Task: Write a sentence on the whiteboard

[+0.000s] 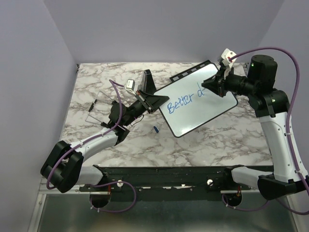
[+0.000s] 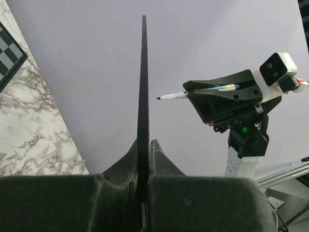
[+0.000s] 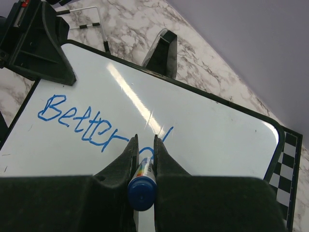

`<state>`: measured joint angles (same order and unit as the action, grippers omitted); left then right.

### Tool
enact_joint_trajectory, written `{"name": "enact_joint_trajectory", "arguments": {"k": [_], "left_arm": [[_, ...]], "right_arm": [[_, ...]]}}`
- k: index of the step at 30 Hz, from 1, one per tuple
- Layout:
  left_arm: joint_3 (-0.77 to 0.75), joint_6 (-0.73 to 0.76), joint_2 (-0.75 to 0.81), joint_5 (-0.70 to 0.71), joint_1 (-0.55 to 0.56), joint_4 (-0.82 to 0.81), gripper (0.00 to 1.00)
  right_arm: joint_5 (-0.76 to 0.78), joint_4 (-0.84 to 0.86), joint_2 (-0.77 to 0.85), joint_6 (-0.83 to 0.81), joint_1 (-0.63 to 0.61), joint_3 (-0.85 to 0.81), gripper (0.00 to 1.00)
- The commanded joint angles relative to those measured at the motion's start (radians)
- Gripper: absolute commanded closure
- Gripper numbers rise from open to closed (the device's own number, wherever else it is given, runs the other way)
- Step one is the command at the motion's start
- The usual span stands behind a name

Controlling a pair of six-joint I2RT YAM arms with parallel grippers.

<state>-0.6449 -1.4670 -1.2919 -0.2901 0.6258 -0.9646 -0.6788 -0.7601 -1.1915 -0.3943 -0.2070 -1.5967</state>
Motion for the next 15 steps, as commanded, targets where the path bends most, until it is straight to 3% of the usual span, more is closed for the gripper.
{"name": "enact_joint_trajectory", "arguments": {"k": [1, 15], "left_arm": [[-0.002, -0.05, 0.049, -0.003, -0.001, -0.155, 1.0], [-0.007, -0.052, 0.051, -0.004, -0.001, -0.155, 1.0]], "right_arm": [[-0.002, 0.008, -0.008, -0.009, 0.011, -0.003, 1.0], [-0.03, 0.027, -0.02, 0.015, 0.012, 0.03, 1.0]]}}
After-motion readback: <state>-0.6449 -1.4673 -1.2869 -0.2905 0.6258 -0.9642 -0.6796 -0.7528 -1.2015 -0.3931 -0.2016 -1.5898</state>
